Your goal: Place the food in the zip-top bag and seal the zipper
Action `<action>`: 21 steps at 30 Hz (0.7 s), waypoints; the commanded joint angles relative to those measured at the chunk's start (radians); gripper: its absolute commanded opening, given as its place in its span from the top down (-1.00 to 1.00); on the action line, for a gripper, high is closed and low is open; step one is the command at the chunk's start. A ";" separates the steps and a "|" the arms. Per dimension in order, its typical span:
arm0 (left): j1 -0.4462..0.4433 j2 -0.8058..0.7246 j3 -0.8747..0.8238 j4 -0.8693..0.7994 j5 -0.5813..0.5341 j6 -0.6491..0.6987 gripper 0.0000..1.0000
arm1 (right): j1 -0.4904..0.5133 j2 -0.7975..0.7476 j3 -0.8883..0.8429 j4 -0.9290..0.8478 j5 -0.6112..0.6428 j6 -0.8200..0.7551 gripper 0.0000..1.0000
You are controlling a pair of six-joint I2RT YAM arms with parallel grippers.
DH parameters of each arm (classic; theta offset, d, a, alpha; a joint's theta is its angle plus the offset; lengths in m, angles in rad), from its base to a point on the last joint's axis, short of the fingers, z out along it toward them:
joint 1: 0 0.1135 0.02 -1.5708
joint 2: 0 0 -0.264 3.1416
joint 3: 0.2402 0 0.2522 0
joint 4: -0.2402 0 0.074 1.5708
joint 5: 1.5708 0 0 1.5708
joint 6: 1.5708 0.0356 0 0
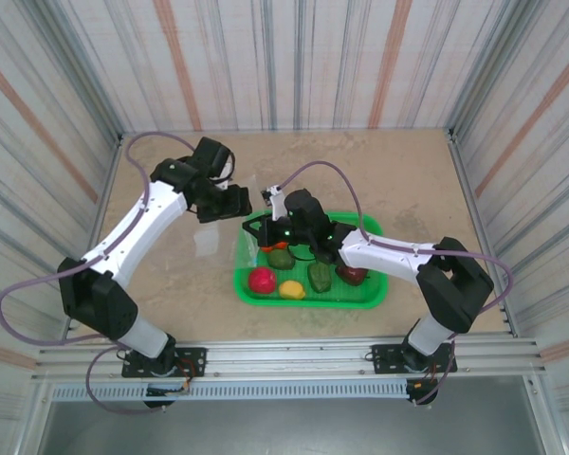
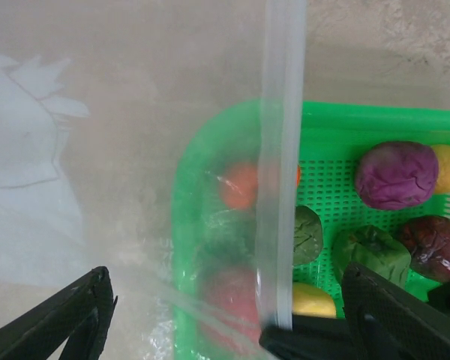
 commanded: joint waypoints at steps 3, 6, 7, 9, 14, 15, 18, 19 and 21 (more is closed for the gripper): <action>-0.017 0.033 0.016 -0.004 0.013 -0.021 -0.53 | 0.016 -0.025 -0.006 0.035 0.030 -0.033 1.00; -0.024 0.041 0.013 0.005 -0.005 -0.019 -0.35 | 0.021 -0.019 -0.006 0.034 0.039 -0.035 1.00; -0.027 0.041 0.013 0.006 -0.012 -0.018 -0.27 | 0.022 -0.015 -0.006 0.033 0.042 -0.035 1.00; -0.028 0.042 0.016 0.009 -0.021 -0.015 -0.03 | 0.022 -0.008 -0.005 0.033 0.047 -0.030 1.00; -0.029 0.036 0.021 0.018 -0.029 -0.007 0.44 | 0.022 0.002 -0.003 0.035 0.071 -0.014 1.00; -0.029 0.037 0.023 0.018 -0.030 -0.006 0.53 | 0.022 0.004 0.000 0.033 0.074 -0.012 1.00; -0.034 0.038 0.032 0.015 -0.040 0.001 0.66 | 0.024 0.018 0.016 0.017 0.077 -0.004 1.00; -0.035 0.038 0.034 0.015 -0.042 0.004 0.71 | 0.025 0.021 0.020 0.015 0.077 -0.003 1.00; -0.039 0.037 0.040 0.012 -0.045 0.008 0.79 | 0.028 0.026 0.027 0.017 0.080 -0.003 1.00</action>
